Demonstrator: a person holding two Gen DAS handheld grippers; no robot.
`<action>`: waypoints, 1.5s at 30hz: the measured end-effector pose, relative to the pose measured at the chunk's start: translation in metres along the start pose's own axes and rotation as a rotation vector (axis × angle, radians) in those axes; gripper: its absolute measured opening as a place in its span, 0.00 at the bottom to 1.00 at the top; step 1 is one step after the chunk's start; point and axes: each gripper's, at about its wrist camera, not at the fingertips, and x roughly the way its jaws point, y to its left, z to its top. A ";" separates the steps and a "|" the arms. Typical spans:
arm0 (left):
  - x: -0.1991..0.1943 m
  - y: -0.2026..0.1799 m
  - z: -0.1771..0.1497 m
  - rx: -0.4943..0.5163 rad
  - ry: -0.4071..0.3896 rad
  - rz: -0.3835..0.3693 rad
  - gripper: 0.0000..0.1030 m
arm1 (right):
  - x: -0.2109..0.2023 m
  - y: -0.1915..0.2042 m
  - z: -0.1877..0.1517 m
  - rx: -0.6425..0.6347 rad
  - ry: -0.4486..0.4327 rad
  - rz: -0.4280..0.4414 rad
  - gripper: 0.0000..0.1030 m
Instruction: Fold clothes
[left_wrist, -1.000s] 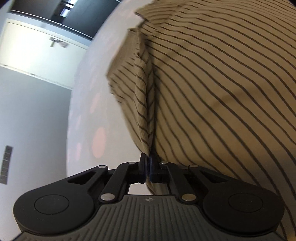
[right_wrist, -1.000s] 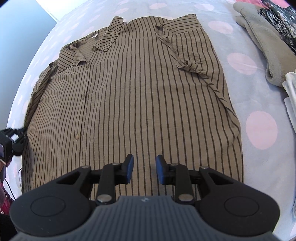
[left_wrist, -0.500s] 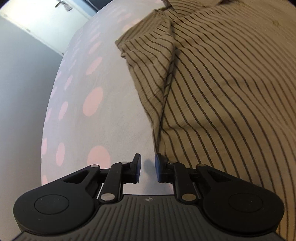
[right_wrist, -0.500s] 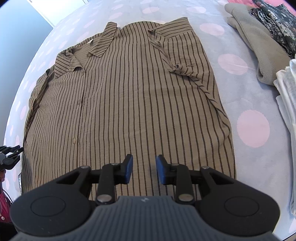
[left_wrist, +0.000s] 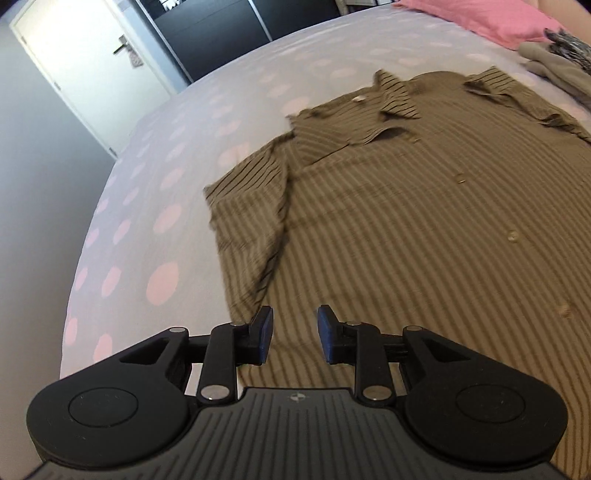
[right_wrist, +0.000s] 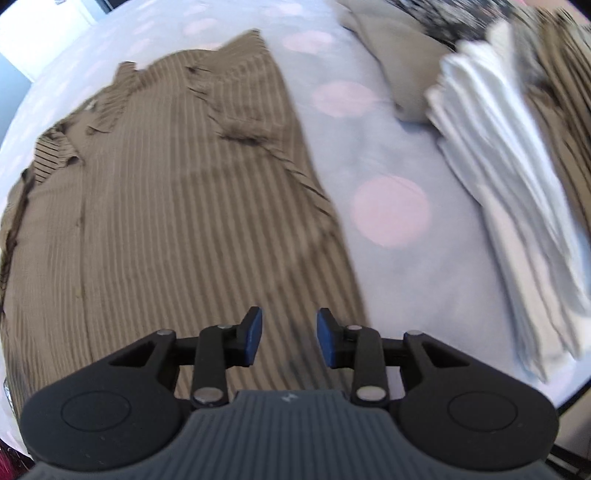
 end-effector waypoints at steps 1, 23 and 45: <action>-0.003 -0.005 0.001 -0.001 -0.001 -0.007 0.24 | -0.001 -0.006 -0.004 -0.003 0.007 -0.007 0.35; -0.023 -0.120 0.018 0.075 -0.002 -0.137 0.29 | 0.026 -0.087 -0.085 -0.013 0.194 -0.001 0.22; -0.023 -0.227 0.053 -0.117 0.231 -0.549 0.29 | -0.040 0.004 -0.095 -0.215 0.034 0.156 0.02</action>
